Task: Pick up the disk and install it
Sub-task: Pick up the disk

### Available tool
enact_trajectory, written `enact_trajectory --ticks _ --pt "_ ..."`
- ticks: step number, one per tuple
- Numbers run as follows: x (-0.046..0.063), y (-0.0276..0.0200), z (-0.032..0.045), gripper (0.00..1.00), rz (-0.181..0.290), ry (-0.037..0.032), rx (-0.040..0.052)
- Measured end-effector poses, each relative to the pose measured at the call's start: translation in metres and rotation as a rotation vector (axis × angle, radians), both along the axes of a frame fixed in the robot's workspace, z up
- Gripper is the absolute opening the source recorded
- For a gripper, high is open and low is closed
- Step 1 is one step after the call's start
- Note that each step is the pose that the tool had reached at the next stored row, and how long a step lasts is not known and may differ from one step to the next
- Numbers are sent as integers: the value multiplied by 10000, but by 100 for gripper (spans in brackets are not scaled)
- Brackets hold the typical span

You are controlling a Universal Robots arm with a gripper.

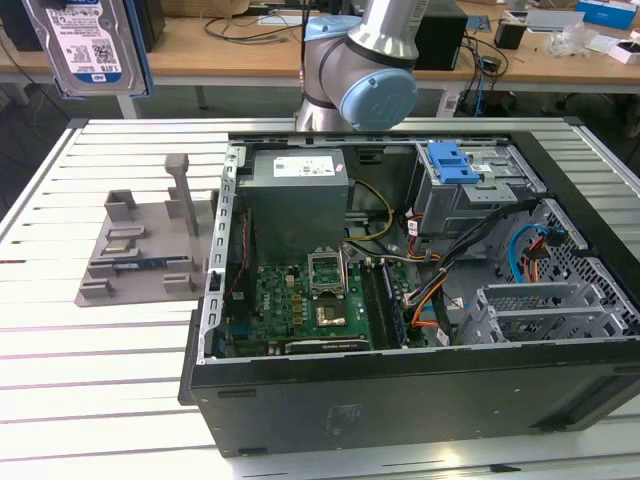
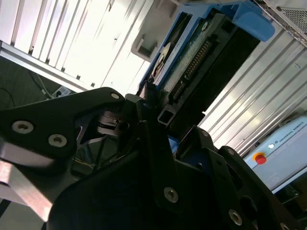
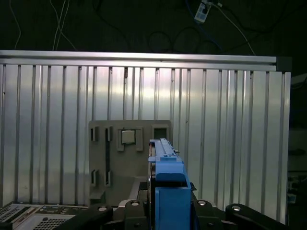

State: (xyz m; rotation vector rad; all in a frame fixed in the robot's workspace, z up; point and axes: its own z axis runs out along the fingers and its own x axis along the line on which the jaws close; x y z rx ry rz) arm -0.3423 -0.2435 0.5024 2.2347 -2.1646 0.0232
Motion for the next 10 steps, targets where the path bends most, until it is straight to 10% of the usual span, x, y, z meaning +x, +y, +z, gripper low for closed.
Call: enact_trajectory --ticks 10 --pt "0 6 251 36 0 -1 -26"
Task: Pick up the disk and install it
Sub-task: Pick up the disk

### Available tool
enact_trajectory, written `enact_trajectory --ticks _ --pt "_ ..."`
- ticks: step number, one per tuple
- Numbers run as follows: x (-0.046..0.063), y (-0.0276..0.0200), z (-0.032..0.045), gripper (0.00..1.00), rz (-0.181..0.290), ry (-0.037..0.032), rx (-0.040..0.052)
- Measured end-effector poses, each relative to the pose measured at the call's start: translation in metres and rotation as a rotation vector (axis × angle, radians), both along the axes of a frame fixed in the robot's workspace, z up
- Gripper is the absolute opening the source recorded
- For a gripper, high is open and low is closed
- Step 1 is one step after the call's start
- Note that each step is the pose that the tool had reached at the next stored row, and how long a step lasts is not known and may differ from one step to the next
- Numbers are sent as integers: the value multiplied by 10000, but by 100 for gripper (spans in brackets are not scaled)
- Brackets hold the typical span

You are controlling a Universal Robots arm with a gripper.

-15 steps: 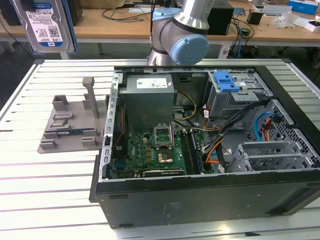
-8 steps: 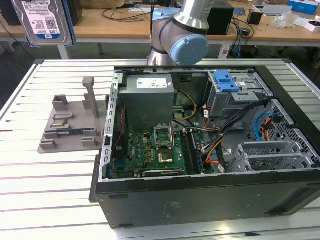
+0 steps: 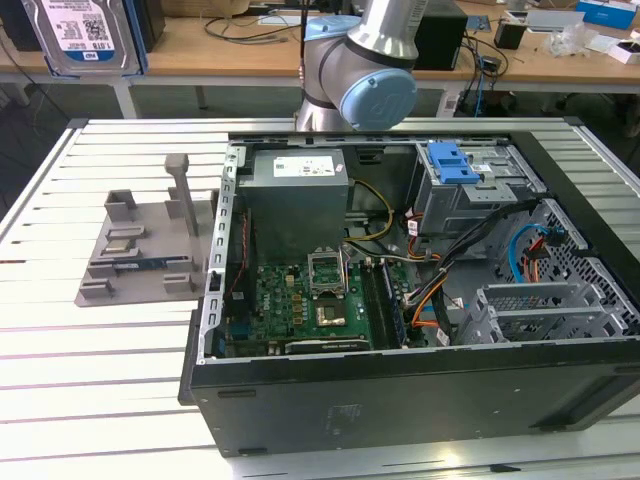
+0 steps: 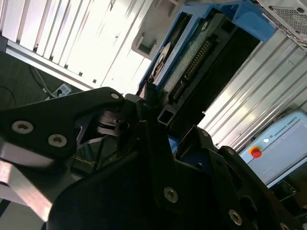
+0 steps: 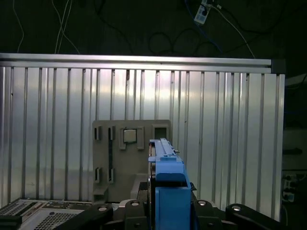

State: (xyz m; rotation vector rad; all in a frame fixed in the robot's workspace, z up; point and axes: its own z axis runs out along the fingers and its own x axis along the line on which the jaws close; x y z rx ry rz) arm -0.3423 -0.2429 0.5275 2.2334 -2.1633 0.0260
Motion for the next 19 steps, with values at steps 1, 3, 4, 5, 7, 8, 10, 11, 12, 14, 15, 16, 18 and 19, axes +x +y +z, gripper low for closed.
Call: enact_trajectory --ticks 1,3,4,5,7,8,10,11,12,14,15,16,18,19 --pt "0 0 20 36 0 0 -2" --pt "0 1 61 36 0 0 -5" --pt "0 2 82 36 0 0 -6" --pt "0 2 113 36 0 0 -9" --pt "0 3 155 36 0 0 -11" --pt "0 3 187 36 0 0 -12" --pt "0 4 223 36 0 0 -13" --pt "0 4 244 36 0 0 -13" --pt "0 4 265 36 0 0 -14" --pt "0 4 312 36 0 0 -14" --pt "0 5 363 36 0 0 -15" --pt "1 5 404 36 0 1 -15" --pt "1 5 476 36 0 0 -15" --pt "1 5 498 36 0 -1 -15"
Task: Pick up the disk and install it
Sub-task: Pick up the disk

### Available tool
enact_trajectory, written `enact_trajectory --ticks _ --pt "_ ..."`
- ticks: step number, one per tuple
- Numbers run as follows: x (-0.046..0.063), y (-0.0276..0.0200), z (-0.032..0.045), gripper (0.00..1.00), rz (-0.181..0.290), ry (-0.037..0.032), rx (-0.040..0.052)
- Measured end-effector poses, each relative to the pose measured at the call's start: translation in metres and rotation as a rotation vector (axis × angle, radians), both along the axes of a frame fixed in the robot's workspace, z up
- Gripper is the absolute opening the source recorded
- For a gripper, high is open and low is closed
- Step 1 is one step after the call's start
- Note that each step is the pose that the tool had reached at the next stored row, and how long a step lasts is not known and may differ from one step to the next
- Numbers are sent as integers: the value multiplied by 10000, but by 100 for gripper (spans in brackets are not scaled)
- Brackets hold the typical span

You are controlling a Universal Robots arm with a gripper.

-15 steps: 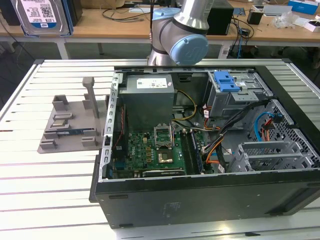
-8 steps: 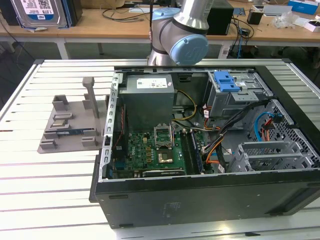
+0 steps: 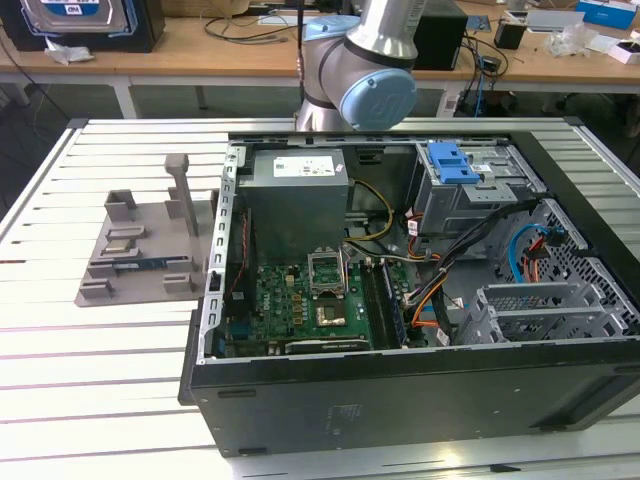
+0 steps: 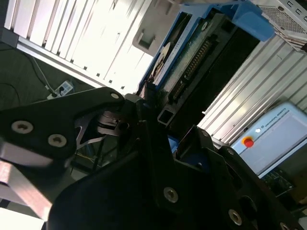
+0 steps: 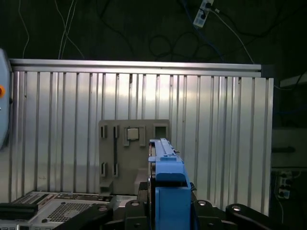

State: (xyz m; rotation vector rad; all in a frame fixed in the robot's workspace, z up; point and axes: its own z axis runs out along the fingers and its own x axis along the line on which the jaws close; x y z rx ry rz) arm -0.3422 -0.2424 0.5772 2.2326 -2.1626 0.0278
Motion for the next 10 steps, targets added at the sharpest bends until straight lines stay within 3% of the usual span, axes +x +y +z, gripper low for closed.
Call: enact_trajectory --ticks 6,10 --pt "0 0 200 36 0 1 0" --pt "0 0 222 36 0 1 54"
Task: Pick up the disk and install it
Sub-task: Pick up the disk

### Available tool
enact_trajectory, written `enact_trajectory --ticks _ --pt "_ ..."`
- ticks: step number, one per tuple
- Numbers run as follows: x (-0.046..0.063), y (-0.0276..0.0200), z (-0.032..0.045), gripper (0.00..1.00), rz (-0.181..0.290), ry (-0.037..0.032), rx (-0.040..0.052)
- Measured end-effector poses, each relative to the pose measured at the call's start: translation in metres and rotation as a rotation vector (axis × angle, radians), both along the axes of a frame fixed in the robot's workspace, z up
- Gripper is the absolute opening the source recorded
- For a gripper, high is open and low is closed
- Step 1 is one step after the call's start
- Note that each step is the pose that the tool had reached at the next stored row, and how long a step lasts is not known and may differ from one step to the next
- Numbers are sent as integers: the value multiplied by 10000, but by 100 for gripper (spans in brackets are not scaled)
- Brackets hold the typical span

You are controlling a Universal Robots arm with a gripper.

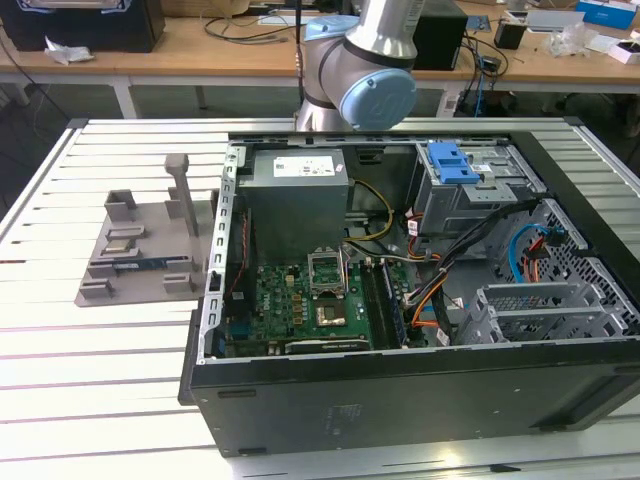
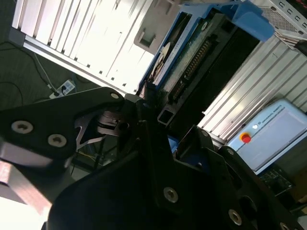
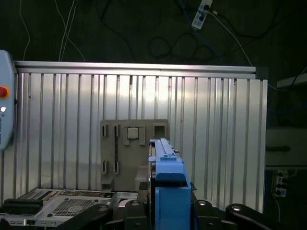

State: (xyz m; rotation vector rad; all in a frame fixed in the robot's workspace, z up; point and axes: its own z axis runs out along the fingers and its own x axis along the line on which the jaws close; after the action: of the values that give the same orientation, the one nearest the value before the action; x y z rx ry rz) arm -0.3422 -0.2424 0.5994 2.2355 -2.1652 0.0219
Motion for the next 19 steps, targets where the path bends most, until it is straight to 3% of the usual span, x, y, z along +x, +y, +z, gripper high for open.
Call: enact_trajectory --ticks 4,6,8,9,11,14,19 --pt "0 -25 1 36 1 0 8" --pt "3 -76 0 36 1 1 26" --pt "33 -180 -2 36 0 -1 42" --pt "54 -202 -2 36 1 -1 42" --pt "166 -267 -3 36 0 10 41" --pt "345 -319 -8 36 0 26 42" --pt "704 -369 -71 36 -2 52 40"
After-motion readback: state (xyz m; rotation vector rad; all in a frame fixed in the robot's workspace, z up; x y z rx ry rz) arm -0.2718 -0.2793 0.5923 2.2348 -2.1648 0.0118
